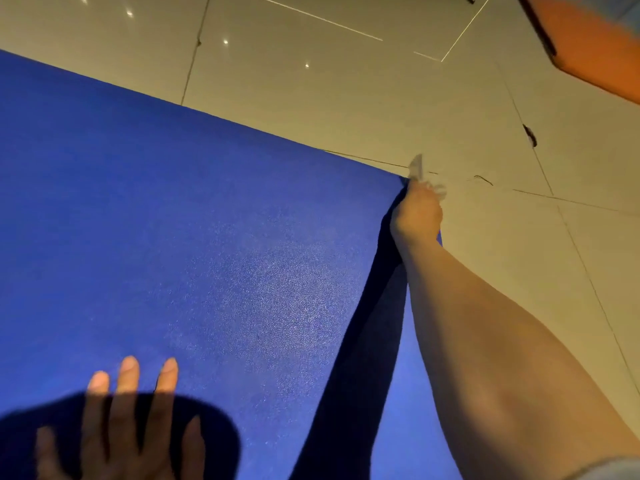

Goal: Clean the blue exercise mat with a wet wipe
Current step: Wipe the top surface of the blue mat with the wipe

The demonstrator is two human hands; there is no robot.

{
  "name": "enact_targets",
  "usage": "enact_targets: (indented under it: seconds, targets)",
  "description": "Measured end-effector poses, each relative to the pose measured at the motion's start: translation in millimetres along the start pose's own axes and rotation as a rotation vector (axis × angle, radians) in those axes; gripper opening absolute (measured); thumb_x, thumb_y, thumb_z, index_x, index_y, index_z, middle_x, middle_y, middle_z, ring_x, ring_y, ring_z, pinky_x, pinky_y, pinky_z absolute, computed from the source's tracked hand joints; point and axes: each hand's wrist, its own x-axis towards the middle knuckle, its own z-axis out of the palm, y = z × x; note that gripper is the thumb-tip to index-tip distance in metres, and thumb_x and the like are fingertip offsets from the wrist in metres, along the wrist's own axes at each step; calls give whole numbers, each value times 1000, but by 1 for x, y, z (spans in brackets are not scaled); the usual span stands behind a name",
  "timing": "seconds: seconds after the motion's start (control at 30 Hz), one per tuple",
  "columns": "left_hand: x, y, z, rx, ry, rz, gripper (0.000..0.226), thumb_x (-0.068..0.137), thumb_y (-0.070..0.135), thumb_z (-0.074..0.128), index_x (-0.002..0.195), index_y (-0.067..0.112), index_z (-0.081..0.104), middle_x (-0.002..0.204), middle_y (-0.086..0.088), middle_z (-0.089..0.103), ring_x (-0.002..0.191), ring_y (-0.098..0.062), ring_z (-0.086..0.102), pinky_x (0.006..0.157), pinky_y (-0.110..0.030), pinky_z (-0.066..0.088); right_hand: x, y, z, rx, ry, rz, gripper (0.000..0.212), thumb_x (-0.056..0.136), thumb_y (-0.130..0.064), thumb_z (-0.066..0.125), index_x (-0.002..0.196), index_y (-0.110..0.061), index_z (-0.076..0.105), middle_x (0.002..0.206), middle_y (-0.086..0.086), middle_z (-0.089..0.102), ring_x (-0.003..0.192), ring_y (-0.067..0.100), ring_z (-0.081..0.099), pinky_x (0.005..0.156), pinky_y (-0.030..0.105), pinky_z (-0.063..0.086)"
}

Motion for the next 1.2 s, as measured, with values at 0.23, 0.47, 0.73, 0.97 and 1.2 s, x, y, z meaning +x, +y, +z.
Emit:
enact_targets:
  seconds: [0.23, 0.47, 0.73, 0.97, 1.2]
  targets:
    - [-1, 6, -10, 155, 52, -21, 52, 93, 34, 43, 139, 12, 54, 148, -18, 44, 134, -40, 43, 97, -71, 33, -61, -62, 0, 95, -158, -434, 65, 90, 11, 31, 149, -15, 34, 135, 10, 50, 93, 33, 54, 69, 35, 39]
    - [-1, 8, -11, 138, -2, -63, 52, 96, 37, 38, 142, 17, 51, 152, -14, 39, 140, -35, 36, 111, -65, 16, -71, 13, -9, -87, -72, -563, 72, 94, 7, 29, 157, -23, 11, 162, 17, 10, 148, 29, 21, 101, 44, 42]
    - [5, 11, -17, 10, -123, -173, 59, 91, 42, 31, 143, 18, 47, 154, -14, 35, 142, -35, 29, 111, -66, 8, -98, 33, -11, 57, -51, -187, 56, 97, -4, 27, 150, -21, 31, 152, 13, 36, 123, 34, 46, 82, 35, 35]
    - [9, 9, -23, -7, -247, -177, 60, 91, 42, 35, 141, 12, 49, 153, -17, 35, 142, -39, 26, 109, -68, 13, -191, -41, 14, 6, -66, -816, 61, 81, -2, 23, 129, 0, 60, 135, 18, 57, 117, 32, 61, 78, 33, 56]
    - [17, 12, -34, -52, -384, -183, 62, 91, 43, 29, 143, 14, 47, 152, -18, 36, 143, -35, 25, 110, -63, 5, -166, 77, -27, 56, -83, -30, 57, 98, 2, 23, 150, -18, 31, 157, 8, 28, 130, 34, 46, 93, 43, 42]
